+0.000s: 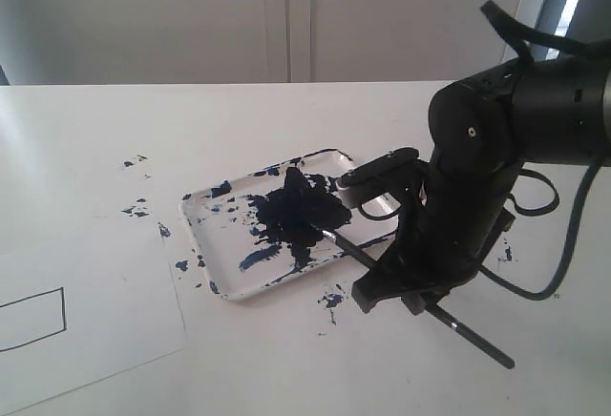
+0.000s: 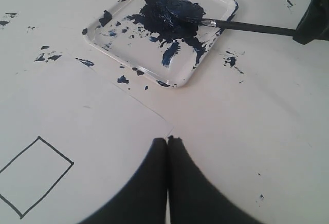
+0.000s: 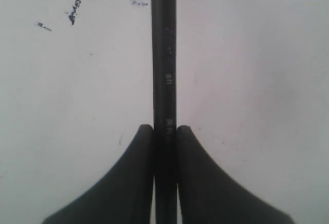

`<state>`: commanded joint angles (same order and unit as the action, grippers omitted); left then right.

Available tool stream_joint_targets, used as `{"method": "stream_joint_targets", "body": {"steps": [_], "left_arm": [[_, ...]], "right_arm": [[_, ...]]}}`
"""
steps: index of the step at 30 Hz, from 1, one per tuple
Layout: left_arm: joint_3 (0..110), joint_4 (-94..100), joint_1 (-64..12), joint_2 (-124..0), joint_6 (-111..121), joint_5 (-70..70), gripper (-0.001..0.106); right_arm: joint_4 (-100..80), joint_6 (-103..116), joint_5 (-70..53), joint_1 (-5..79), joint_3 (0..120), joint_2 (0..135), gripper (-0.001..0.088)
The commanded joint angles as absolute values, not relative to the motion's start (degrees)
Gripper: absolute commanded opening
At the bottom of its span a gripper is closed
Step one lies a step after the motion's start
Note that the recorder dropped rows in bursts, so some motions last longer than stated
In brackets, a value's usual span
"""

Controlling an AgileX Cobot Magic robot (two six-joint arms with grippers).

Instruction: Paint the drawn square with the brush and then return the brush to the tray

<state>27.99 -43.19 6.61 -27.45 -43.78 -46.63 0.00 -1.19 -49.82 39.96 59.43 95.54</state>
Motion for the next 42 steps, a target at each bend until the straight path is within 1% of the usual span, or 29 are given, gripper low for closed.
{"method": "stream_joint_targets", "body": {"steps": [6, 10, 21, 30, 34, 38, 42], "left_arm": [[27.99, -43.19, 6.61, -27.45, -43.78, -46.63, 0.0], [27.99, -43.19, 6.61, -27.45, -43.77, -46.74, 0.0], [27.99, -43.19, 6.61, -27.45, -43.77, -46.74, 0.0], [27.99, -43.19, 6.61, -27.45, -43.92, -45.66, 0.0], [27.99, -42.93, 6.61, -27.45, -43.62, -43.78, 0.0], [28.09, -42.03, 6.61, -29.82, -43.35, -40.13, 0.0], [28.09, -39.76, 6.61, -35.26, -42.11, -38.43, 0.0]], "right_arm": [[-1.79, 0.3, -48.92, 39.96, 59.42, 95.54, 0.0], [-1.78, 0.0, -51.76, 40.09, 59.42, 96.98, 0.0], [-1.55, -1.35, -53.69, 43.48, 60.15, 96.84, 0.0], [-11.54, 4.3, -53.69, 43.48, 60.19, 90.13, 0.0], [-11.5, 4.3, -53.89, 43.48, 60.19, 88.48, 0.0], [-10.78, 2.59, -53.65, 43.48, 60.19, 88.35, 0.0], [-6.18, -2.9, -51.77, 43.48, 60.19, 87.69, 0.0]]}}
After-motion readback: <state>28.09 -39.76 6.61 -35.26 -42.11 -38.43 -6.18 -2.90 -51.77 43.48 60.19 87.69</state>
